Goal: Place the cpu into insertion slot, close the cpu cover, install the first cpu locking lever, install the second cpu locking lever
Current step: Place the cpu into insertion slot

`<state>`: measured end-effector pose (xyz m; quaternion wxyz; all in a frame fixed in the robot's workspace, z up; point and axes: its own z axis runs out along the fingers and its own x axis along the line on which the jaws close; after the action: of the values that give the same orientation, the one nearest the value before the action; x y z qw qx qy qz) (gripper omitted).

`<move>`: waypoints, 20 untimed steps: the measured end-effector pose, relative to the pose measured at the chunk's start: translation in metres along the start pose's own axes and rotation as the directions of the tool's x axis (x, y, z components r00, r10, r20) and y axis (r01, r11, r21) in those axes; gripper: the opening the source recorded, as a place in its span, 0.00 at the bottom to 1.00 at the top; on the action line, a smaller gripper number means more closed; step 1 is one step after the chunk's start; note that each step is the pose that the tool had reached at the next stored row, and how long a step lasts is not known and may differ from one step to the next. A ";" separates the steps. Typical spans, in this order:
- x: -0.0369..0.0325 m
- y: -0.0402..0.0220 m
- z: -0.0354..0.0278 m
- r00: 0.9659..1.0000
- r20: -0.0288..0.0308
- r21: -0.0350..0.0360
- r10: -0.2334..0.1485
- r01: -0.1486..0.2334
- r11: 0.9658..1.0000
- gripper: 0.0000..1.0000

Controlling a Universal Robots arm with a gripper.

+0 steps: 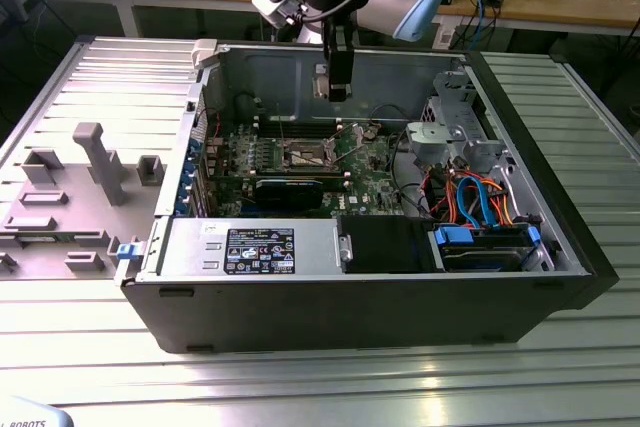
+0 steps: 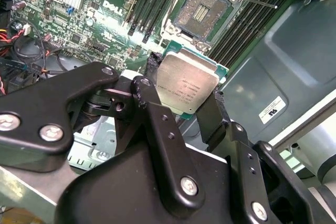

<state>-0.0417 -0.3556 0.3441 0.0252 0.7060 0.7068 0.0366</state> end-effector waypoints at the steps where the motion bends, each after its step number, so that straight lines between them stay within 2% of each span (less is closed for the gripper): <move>1: 0.0001 0.0000 0.0001 1.000 0.000 0.000 0.000 0.000 1.000 0.54; 12: 0.0002 -0.0001 0.0012 1.000 0.000 0.000 0.000 0.000 1.000 0.54; 20: 0.0000 -0.0009 0.0090 1.000 0.000 0.000 0.000 0.000 1.000 0.54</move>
<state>-0.0418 -0.3554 0.3351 0.0252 0.7060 0.7068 0.0367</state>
